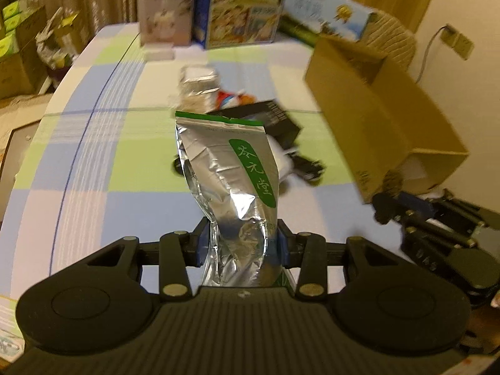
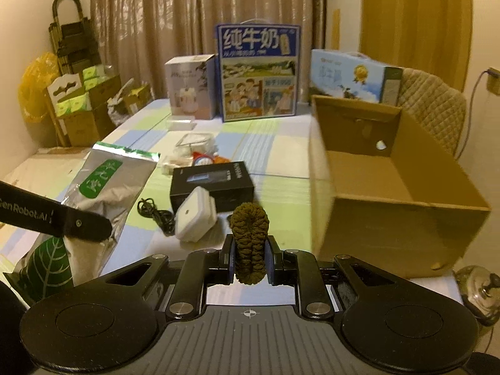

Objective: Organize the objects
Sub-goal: 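Lift and carry the tea bag and brown ring with both tools over the cardboard box, then open the left tool dropping the tea bag while the right tool releases the ring into the box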

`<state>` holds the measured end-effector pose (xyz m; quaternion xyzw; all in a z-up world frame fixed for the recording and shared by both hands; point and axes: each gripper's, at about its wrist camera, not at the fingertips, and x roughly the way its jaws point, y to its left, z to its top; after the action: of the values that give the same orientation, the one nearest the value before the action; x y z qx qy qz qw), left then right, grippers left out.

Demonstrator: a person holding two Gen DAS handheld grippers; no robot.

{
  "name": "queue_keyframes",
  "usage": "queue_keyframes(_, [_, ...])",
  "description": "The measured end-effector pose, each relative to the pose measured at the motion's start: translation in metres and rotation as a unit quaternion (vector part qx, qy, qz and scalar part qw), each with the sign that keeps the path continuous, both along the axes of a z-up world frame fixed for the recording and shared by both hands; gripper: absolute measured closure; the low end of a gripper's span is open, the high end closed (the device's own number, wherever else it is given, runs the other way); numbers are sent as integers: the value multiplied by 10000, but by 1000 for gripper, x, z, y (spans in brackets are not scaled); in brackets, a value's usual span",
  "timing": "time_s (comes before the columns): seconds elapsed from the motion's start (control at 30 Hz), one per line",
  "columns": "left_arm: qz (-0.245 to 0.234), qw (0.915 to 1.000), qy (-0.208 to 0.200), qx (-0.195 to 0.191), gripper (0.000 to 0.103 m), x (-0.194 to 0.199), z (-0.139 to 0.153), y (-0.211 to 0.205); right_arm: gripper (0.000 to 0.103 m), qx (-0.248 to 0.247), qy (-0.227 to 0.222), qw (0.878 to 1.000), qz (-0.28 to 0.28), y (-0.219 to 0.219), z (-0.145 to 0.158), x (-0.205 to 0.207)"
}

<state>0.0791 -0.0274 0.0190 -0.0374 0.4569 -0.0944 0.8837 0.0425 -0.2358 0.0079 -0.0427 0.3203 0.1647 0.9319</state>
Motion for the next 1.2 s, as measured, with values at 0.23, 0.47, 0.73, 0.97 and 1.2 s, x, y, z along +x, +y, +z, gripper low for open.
queue_keyframes(0.23, [-303,9990,-285,-145,67,-12,26,-37,88,83,-164,9995,-274,-30,21,-12])
queue_keyframes(0.47, [-529,9976,-407,-183,67,-15,38,-64,88,211,-283,9981,-502,-55,39,-13])
queue_keyframes(0.73, [-693,9962,-501,-167,67,-8,50,-84,87,294,-373,9968,-641,-82,63,0])
queue_keyframes(0.97, [-895,9938,-616,-231,67,17,65,-114,87,167,-466,9953,-837,-118,82,28])
queue_keyframes(1.2, [-1130,9907,-679,-337,67,53,76,-155,87,127,-446,9941,-983,-150,88,62])
